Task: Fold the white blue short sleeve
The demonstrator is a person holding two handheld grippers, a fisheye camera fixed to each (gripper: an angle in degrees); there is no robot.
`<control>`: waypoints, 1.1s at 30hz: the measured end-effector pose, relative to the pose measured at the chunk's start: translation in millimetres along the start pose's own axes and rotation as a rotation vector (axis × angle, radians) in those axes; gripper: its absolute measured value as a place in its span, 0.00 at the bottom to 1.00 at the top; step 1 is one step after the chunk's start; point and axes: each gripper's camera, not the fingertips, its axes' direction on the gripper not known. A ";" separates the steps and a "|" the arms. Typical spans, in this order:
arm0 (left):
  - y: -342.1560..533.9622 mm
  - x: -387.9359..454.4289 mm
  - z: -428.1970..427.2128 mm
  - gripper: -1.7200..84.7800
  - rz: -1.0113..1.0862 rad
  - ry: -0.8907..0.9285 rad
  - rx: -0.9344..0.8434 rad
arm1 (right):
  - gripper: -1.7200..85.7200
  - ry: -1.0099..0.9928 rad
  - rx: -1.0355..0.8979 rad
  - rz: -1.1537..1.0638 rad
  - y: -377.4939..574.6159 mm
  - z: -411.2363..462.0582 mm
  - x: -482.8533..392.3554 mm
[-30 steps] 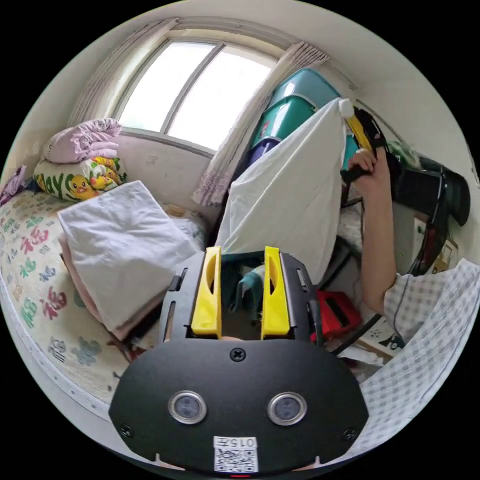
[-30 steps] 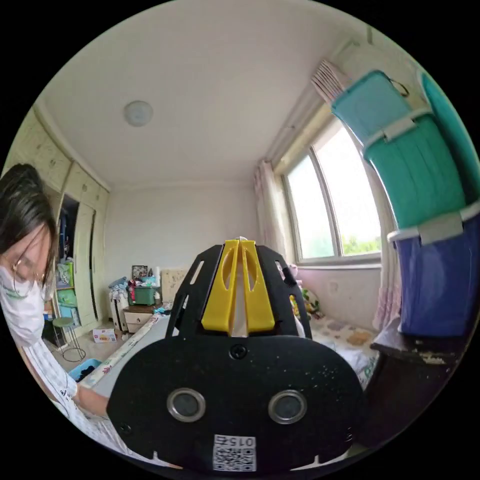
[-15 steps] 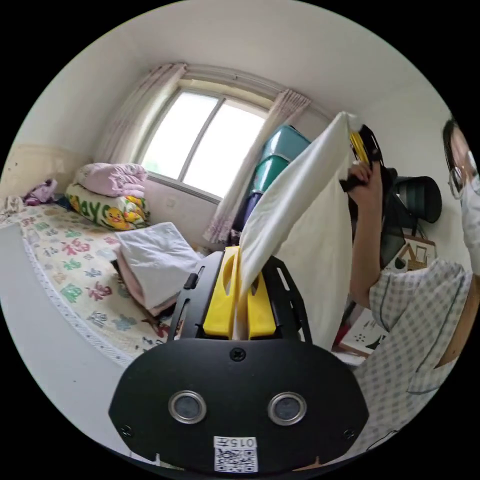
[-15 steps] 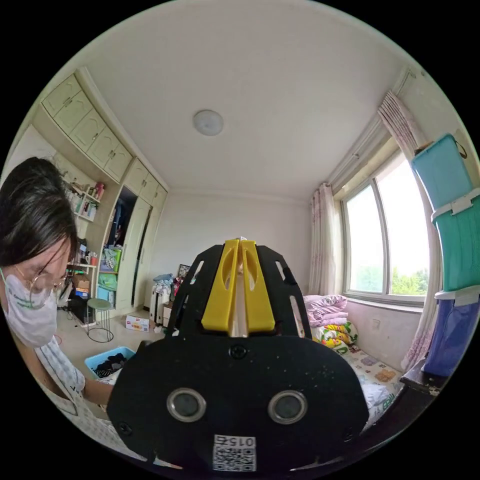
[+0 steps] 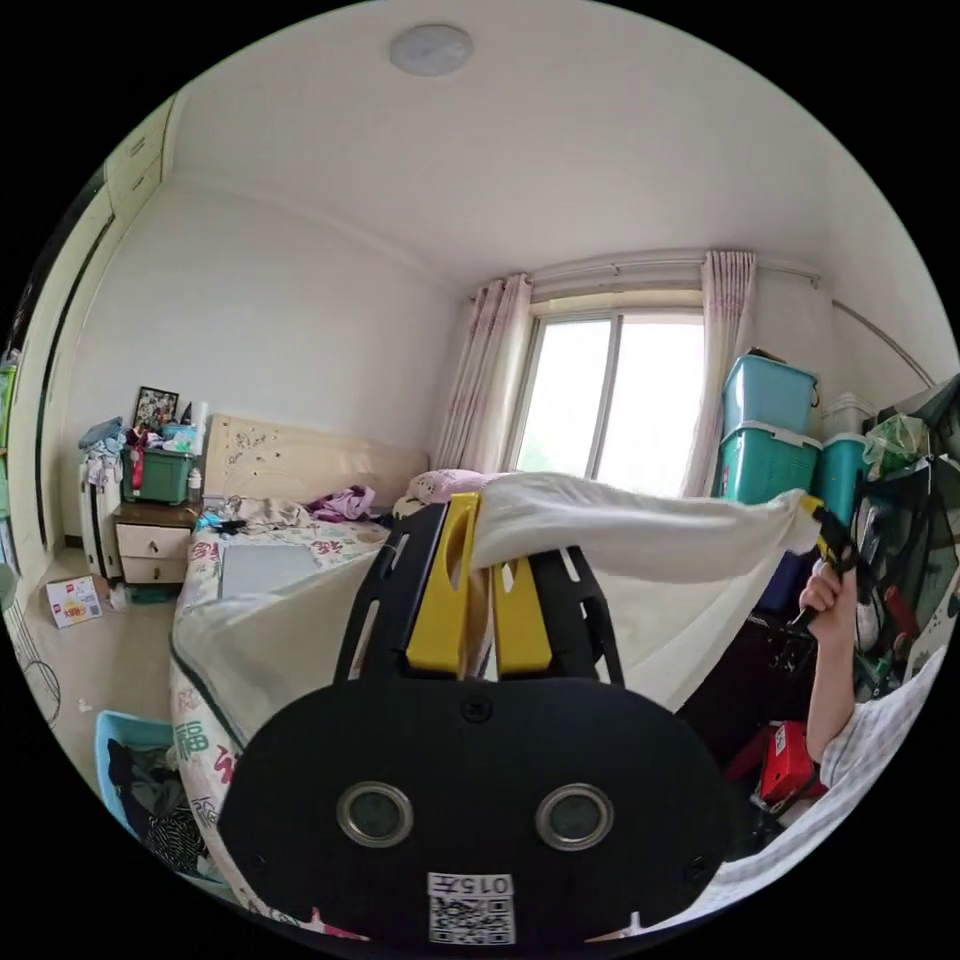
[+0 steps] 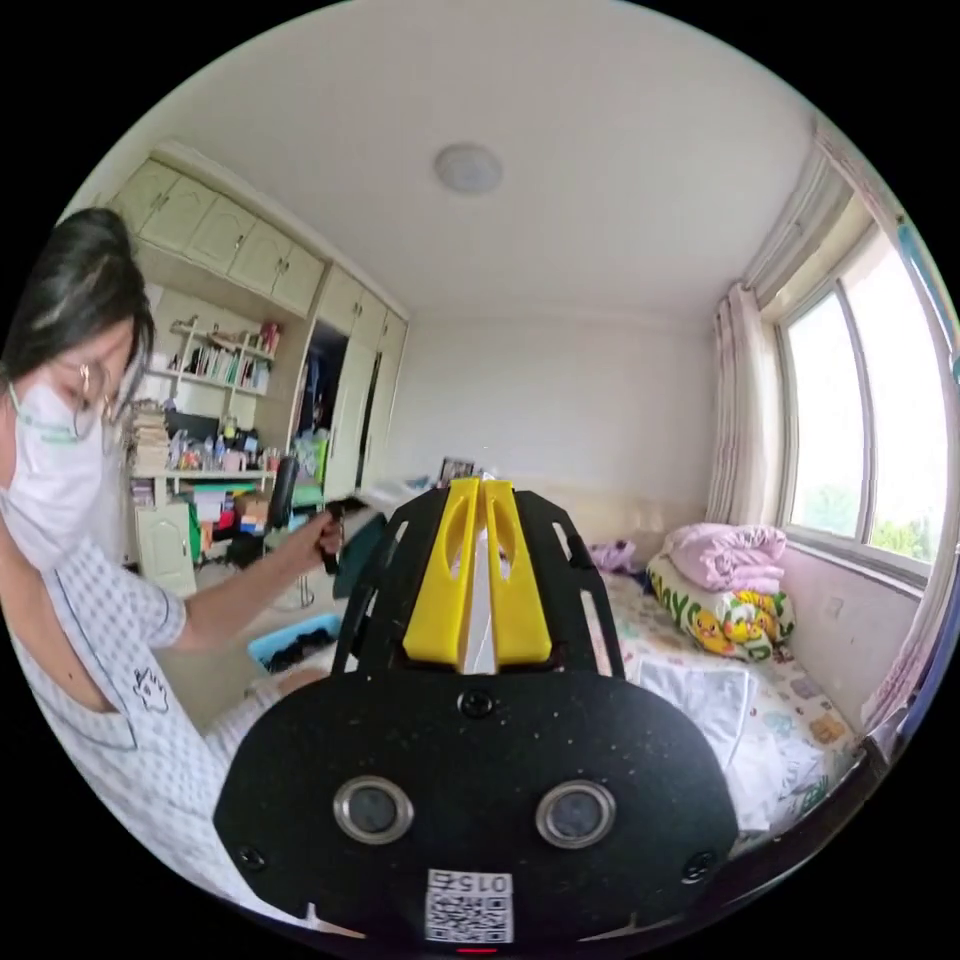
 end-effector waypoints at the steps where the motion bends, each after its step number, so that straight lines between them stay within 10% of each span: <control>1: 2.9 -2.6 -1.3 0.01 0.005 -0.003 -0.006 | 0.02 -0.033 -0.101 0.004 13.0 29.4 5.0; 10: 111.7 -74.0 50.8 0.01 -0.178 -0.030 -0.371 | 0.14 -0.032 -0.620 0.159 169.8 244.8 -6.1; 17: 205.4 -125.7 94.7 0.01 -0.458 0.152 -0.478 | 0.16 -0.639 -0.732 0.180 210.3 409.2 -126.9; 23: 212.0 -90.6 130.3 0.01 -0.274 0.242 -0.578 | 0.19 -0.601 -0.931 0.372 261.7 552.9 -171.6; 33: 220.0 -20.1 109.6 0.05 0.035 0.097 -0.686 | 0.03 -0.400 -0.696 0.862 294.5 569.8 -114.0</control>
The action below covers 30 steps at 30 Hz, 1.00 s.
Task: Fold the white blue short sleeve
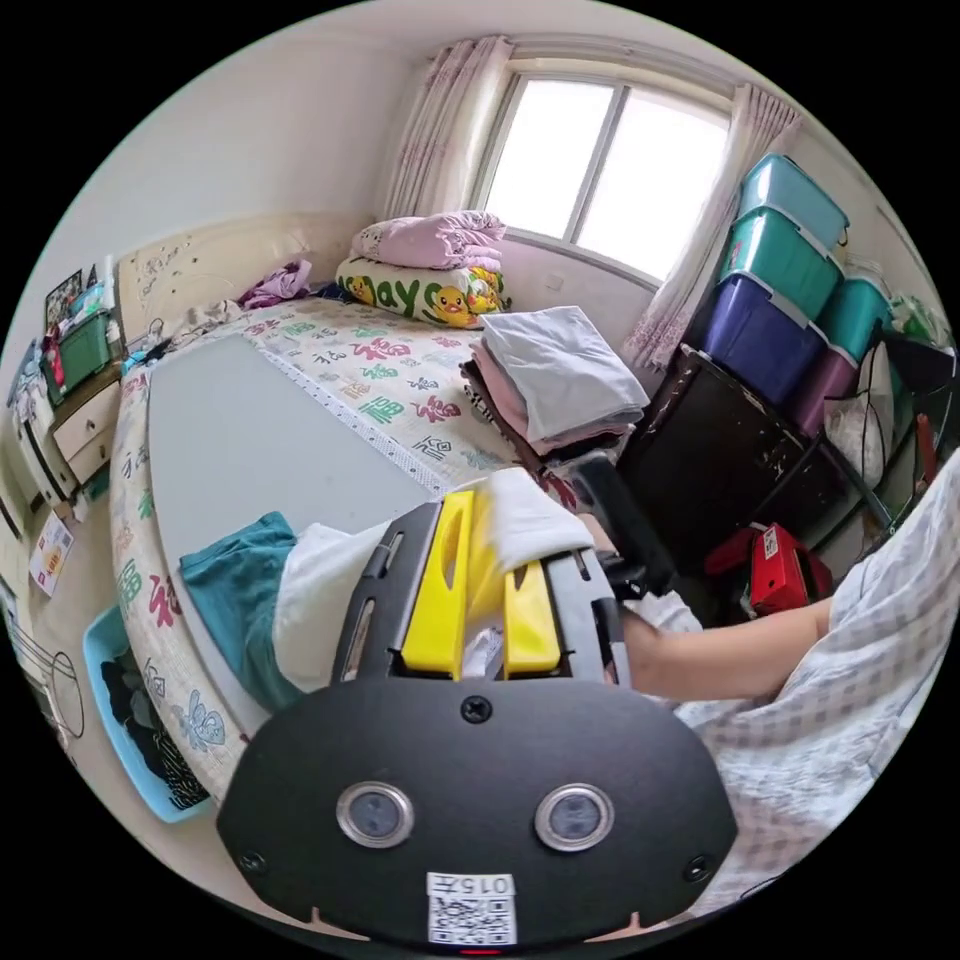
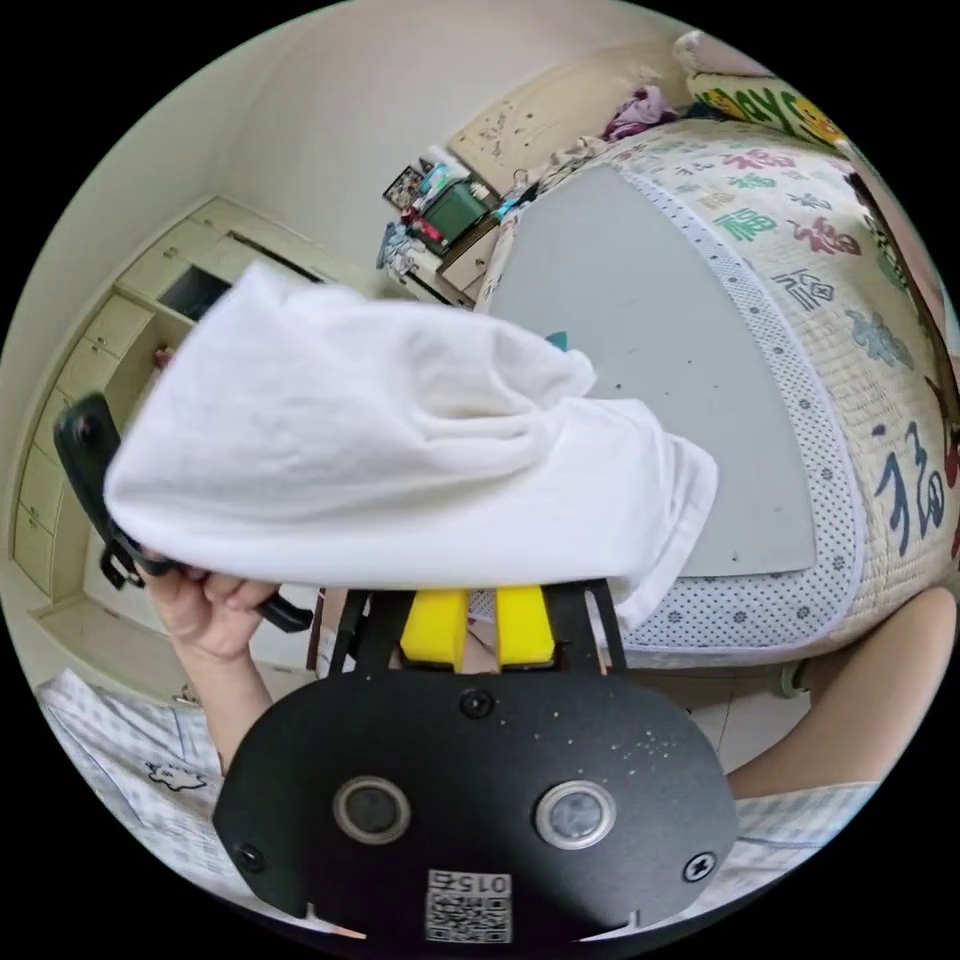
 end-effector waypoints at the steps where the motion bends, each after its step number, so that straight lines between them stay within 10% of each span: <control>1: 3.3 -1.7 -2.3 0.05 -0.013 0.000 0.005 | 0.03 0.001 0.032 0.042 -1.4 -6.6 7.8; 9: 70.0 -53.6 13.3 0.11 -0.305 -0.037 -0.066 | 0.02 -0.060 0.186 0.177 -10.5 -35.1 33.7; 30: 31.0 12.2 206.4 0.12 0.102 -0.108 -0.428 | 0.07 0.256 -0.001 -0.440 -85.4 -33.1 -109.0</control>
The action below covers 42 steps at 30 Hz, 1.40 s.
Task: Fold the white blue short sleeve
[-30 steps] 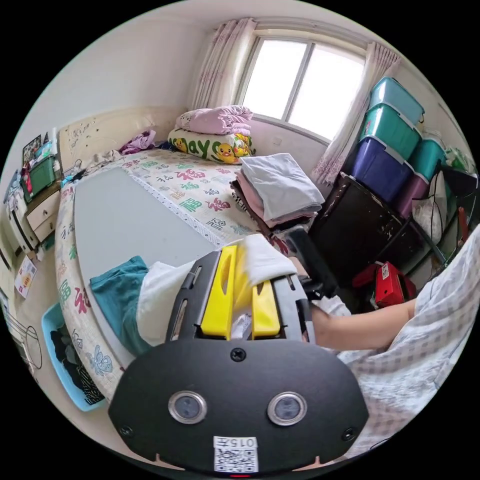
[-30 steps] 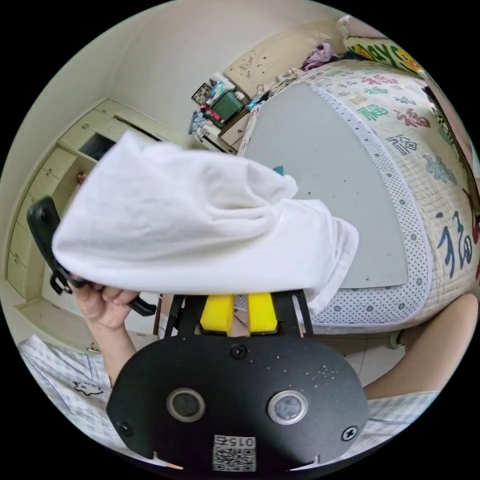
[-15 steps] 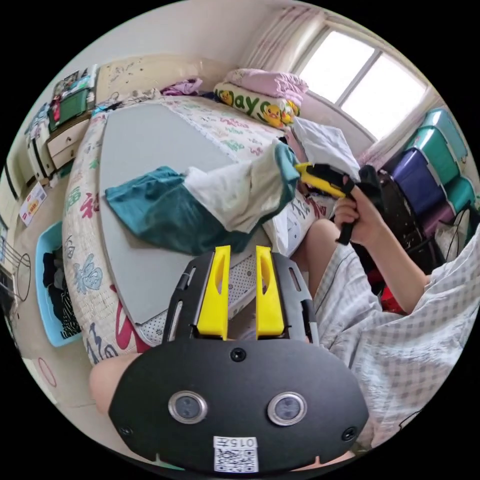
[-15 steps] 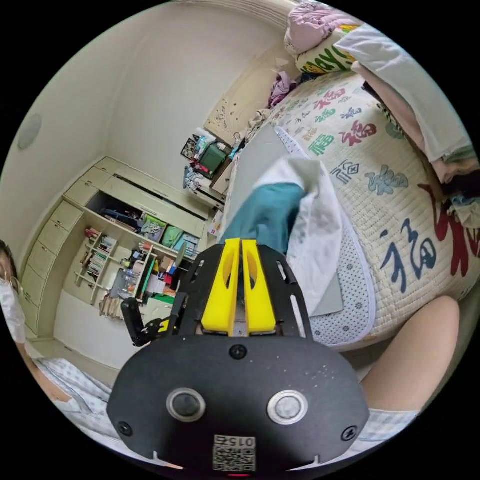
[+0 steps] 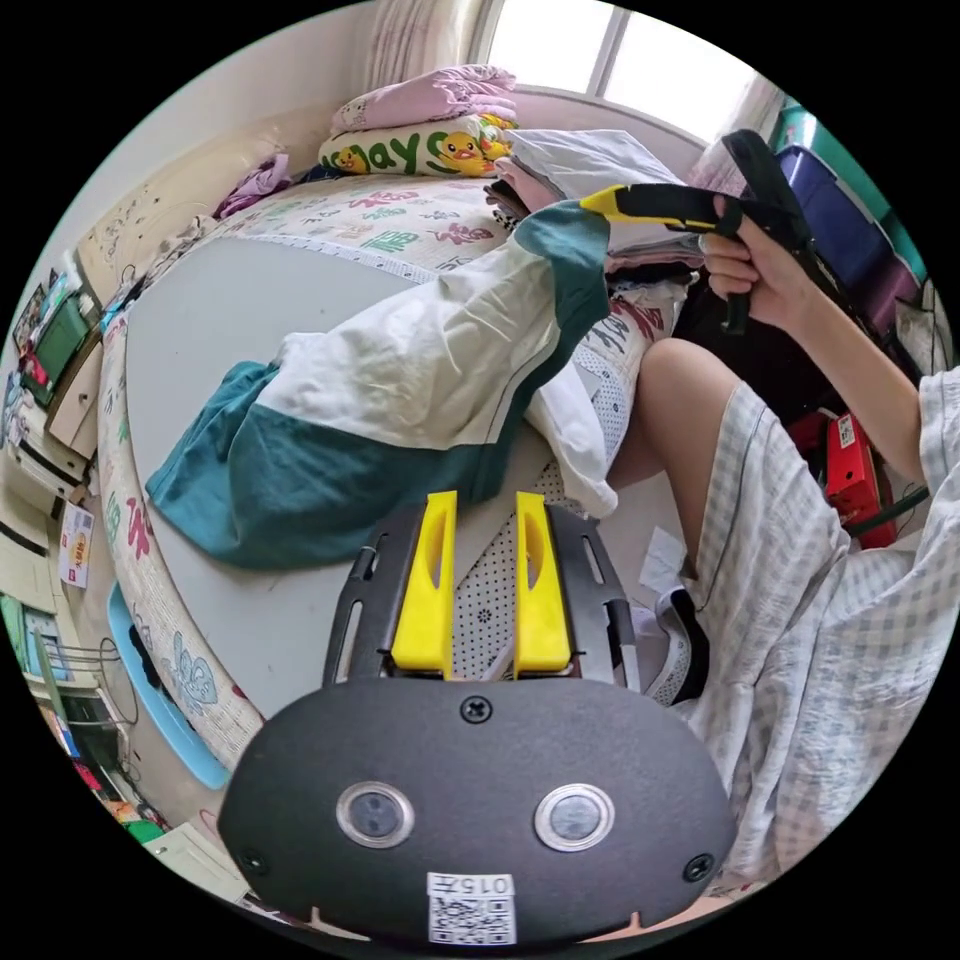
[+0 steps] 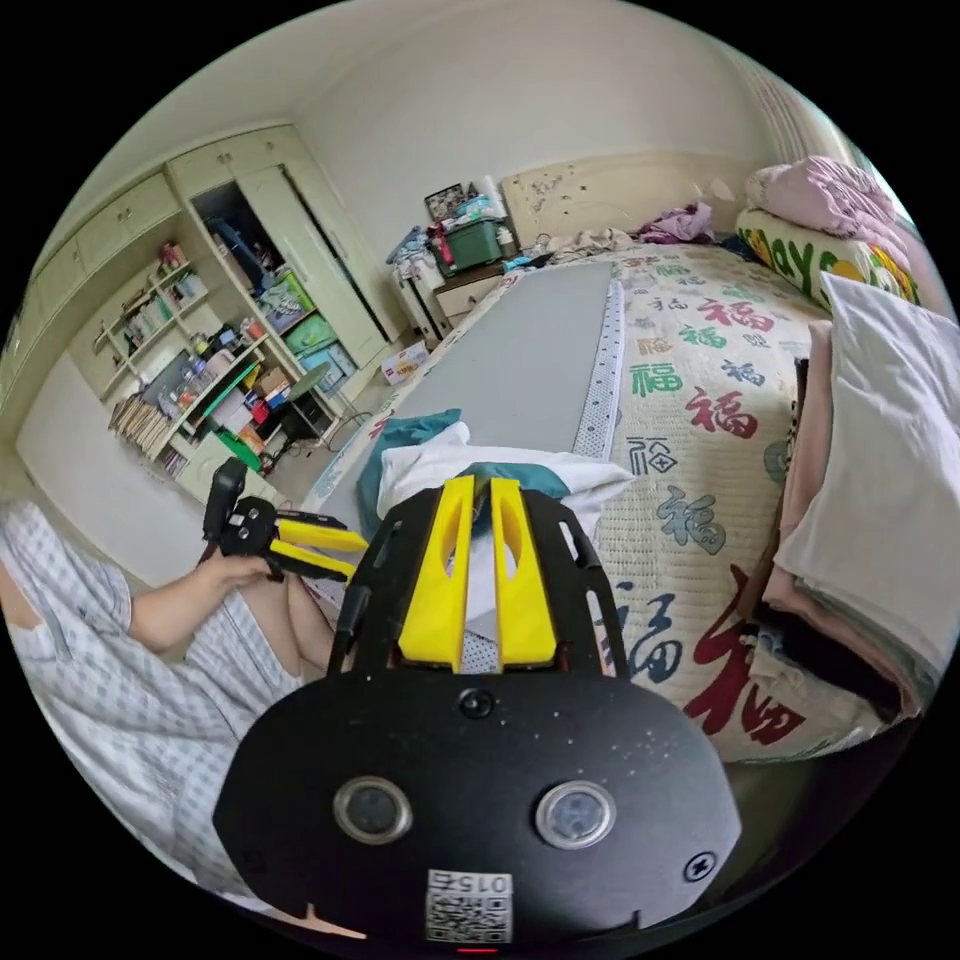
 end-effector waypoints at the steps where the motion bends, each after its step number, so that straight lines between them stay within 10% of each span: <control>1: -2.1 0.1 2.2 0.12 -0.002 -0.006 -0.002 | 0.08 0.014 -0.034 -0.059 -6.1 1.3 -12.5; 16: -22.6 -6.8 29.0 0.12 0.002 0.049 -0.081 | 0.21 0.134 -0.634 -0.778 -26.7 114.9 -175.6; 32: 3.7 21.6 28.5 0.10 0.336 0.005 -0.147 | 0.13 0.206 -0.629 -0.644 23.1 91.8 -151.1; 42: 51.1 -10.3 11.0 0.04 0.194 0.116 -0.129 | 0.03 0.213 -0.585 -0.557 88.9 45.5 -97.4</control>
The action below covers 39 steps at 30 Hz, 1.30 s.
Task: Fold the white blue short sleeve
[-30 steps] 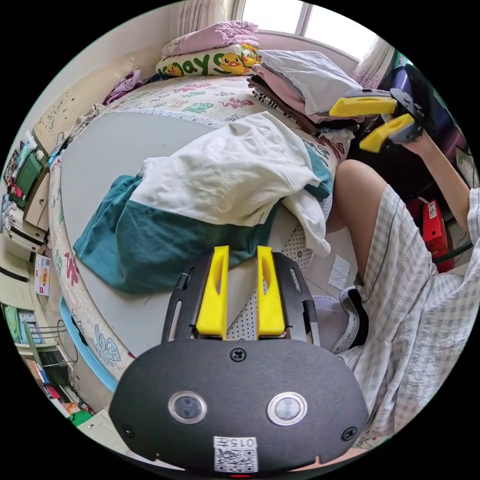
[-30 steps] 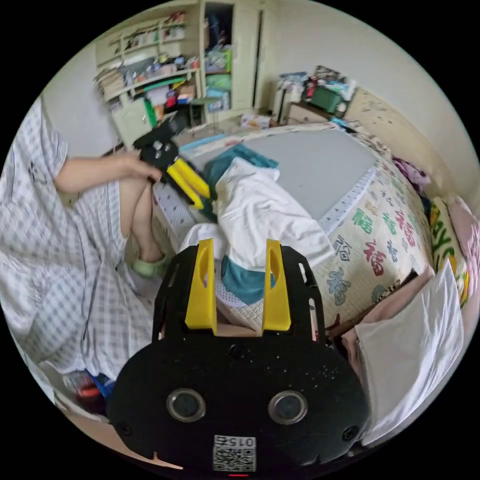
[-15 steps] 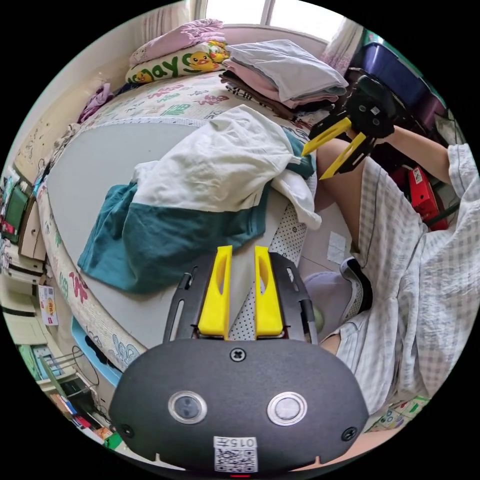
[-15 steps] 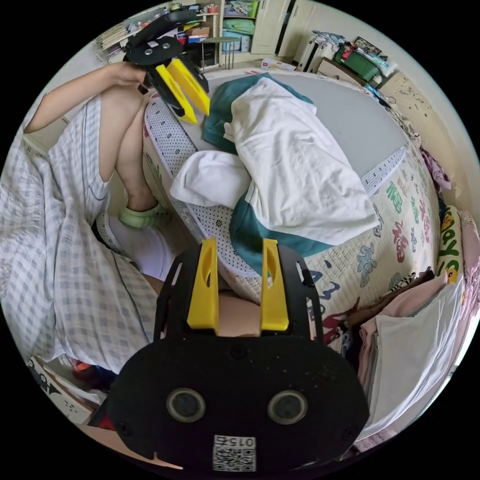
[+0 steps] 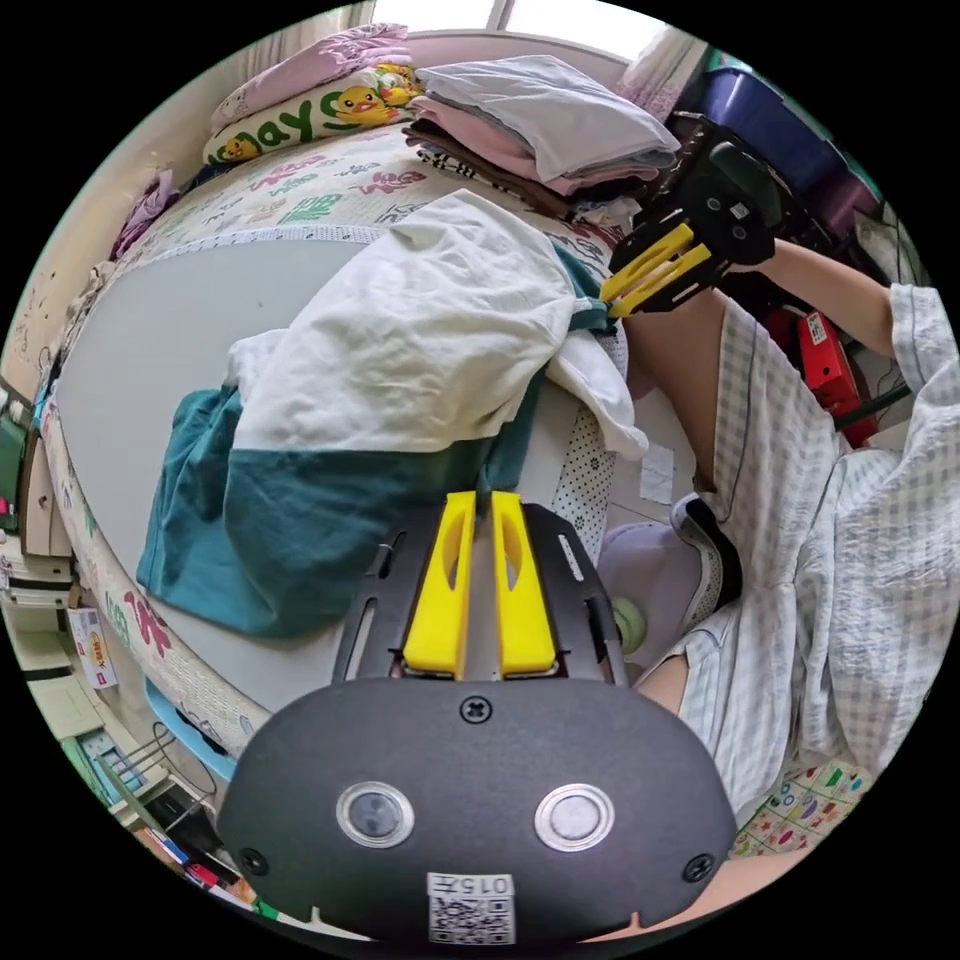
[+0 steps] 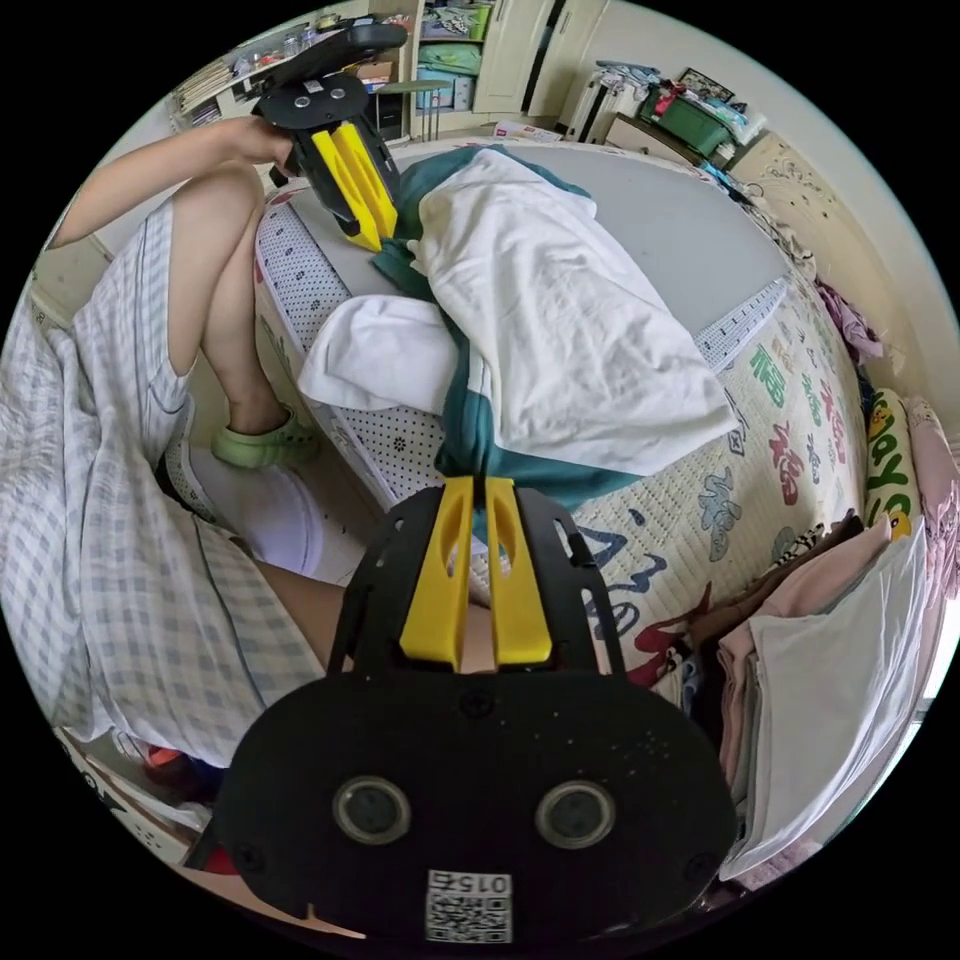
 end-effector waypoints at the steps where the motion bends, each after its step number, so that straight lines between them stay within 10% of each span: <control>1: 6.1 -1.1 -4.1 0.04 -0.020 0.000 0.016 | 0.02 -0.024 0.014 0.035 16.7 -3.0 4.0; 12: 164.6 17.0 -194.4 0.01 -0.550 -0.033 0.968 | 0.01 0.028 0.759 0.638 185.7 -162.2 43.9; 24: 285.3 181.3 -384.1 0.01 -0.339 -0.186 1.780 | 0.01 0.010 1.653 0.659 355.6 -319.0 -63.3; 39: 334.1 242.5 -456.4 0.01 -0.146 -0.765 1.907 | 0.01 0.570 1.814 0.404 346.7 -353.4 -123.7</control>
